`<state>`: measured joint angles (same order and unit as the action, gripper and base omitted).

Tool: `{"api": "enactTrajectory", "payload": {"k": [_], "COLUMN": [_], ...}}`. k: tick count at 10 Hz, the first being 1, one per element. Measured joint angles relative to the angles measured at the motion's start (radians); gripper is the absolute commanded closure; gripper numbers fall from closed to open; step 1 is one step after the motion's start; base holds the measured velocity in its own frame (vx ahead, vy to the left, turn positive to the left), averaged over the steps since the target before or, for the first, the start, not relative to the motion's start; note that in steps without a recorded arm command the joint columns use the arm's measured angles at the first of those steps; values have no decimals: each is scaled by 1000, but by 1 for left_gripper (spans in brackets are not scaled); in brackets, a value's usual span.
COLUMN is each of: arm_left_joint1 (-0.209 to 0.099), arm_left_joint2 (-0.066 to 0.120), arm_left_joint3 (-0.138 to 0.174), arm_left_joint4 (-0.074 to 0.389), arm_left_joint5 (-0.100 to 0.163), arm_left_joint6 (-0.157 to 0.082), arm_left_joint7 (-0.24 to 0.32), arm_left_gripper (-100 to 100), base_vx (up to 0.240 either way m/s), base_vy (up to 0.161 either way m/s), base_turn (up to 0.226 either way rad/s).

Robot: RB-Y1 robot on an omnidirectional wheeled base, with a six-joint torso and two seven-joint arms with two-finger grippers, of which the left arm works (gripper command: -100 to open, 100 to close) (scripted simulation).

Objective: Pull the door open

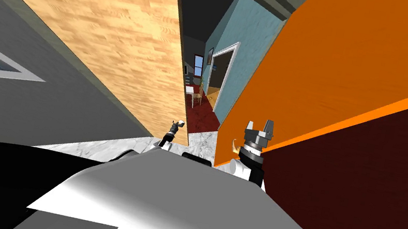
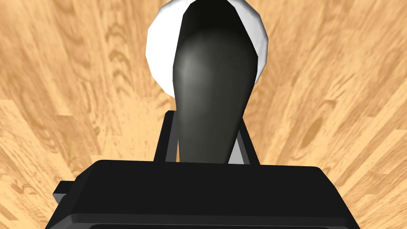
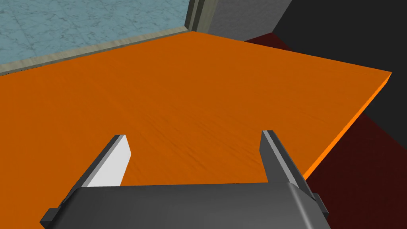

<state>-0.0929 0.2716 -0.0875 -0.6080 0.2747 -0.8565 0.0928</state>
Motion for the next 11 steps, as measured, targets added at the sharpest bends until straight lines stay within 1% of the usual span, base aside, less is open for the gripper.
{"api": "enactTrajectory", "payload": {"k": [2, 3, 4, 5, 7, 8, 9, 10, 11], "arm_left_joint1": [12, 29, 37, 39, 58, 58, 72, 79, 80], "arm_left_joint2": [32, 48, 63, 78, 106, 121, 136, 148, 150], "arm_left_joint3": [-6, -9, -12, -17, -26, -33, -39, -46, -46], "arm_left_joint4": [21, 9, 15, 29, 30, 53, 47, 54, 57], "arm_left_joint5": [2, 3, 3, 3, 3, 1, 1, 0, 0], "arm_left_joint6": [-28, -32, -42, -60, -79, -100, -107, -120, -122], "arm_left_joint7": [36, 50, 67, 86, 118, 139, 157, 175, 178], "arm_left_gripper": [100, 100, 100, 100, 100, 100, 100, 100, 100], "base_vx": [-108, -55, -58, -52, -45, -43, -32, -13, -136], "base_vy": [-18, -26, -14, -14, -4, 1, 2, 6, 40], "base_turn": [-158, -154, -112, -114, -111, -97, -73, -5, -163]}}
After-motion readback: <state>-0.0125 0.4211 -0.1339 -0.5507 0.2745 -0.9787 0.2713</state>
